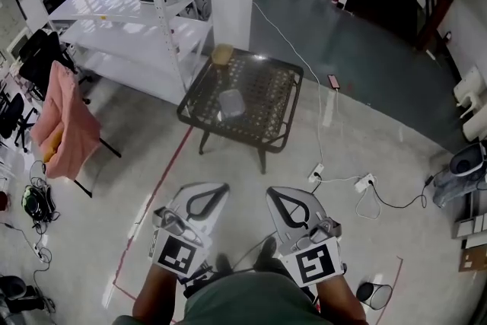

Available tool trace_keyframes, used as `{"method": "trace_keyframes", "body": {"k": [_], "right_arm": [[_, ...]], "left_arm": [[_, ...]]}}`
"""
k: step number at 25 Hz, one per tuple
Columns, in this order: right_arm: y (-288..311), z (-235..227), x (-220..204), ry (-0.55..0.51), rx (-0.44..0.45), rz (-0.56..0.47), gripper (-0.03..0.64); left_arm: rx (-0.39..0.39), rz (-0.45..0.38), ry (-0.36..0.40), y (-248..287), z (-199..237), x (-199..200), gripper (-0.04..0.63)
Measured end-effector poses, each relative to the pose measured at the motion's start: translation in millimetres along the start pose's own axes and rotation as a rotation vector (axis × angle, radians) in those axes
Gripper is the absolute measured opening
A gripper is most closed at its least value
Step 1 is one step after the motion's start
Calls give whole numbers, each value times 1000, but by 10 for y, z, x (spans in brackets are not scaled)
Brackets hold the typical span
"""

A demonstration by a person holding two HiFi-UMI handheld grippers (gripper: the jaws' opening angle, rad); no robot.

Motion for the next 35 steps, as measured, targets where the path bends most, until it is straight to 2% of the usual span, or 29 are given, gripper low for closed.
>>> {"method": "trace_keyframes", "body": {"k": [11, 21, 27, 35], "right_arm": [[-11, -981, -424, 11, 82, -41, 6], [-80, -1499, -621, 11, 115, -77, 6], [-145, -1737, -707, 18, 104, -77, 6], [-187, -1999, -886, 34, 70, -57, 6]], "left_arm": [[61, 54, 9, 995, 33, -151, 3], [93, 77, 31, 1533, 32, -175, 3], [74, 73, 48, 1788, 20, -162, 3], [40, 78, 21, 2115, 25, -270, 3]]}}
Point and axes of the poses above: the fingertips, and each gripper's own axes: y forward along the fingers, z to its left, x out of its top, the point moved 4 cm from there along -y, backward along the fingers, and after that the axes turned 15 degrees about -z, right-handed, at the moved point
